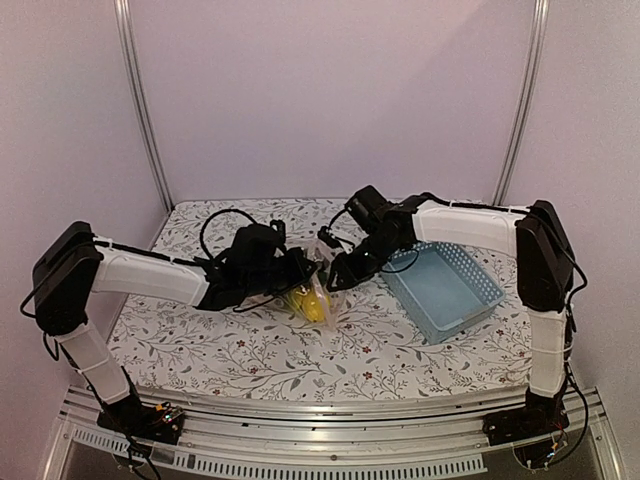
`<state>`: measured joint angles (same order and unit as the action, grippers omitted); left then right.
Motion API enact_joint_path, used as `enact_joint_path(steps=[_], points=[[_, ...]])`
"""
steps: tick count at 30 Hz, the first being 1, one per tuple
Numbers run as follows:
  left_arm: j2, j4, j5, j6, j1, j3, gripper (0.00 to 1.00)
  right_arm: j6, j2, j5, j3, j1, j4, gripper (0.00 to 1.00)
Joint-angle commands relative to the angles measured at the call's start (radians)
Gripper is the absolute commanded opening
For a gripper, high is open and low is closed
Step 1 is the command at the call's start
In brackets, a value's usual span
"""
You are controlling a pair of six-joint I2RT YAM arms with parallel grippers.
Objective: Open the zip-top bag and remove the fake food
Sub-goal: Pick up the fake fruit from the zipper food storage bag.
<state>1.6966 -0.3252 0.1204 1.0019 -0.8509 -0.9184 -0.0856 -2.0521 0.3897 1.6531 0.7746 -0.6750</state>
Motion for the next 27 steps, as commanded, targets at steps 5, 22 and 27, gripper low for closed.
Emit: enact_joint_path(steps=[5, 22, 27], points=[[0.056, -0.102, 0.019, 0.111, 0.003, 0.054, 0.00, -0.009, -0.153, 0.007, 0.135, 0.033, -0.046, 0.38], [0.092, -0.121, 0.063, 0.142, -0.020, 0.067, 0.00, -0.108, -0.344, -0.027, 0.274, 0.063, -0.049, 0.66], [0.073, -0.130, 0.072, 0.147, -0.020, 0.087, 0.00, -0.154, -0.369, 0.015, 0.276, 0.062, -0.045, 0.70]])
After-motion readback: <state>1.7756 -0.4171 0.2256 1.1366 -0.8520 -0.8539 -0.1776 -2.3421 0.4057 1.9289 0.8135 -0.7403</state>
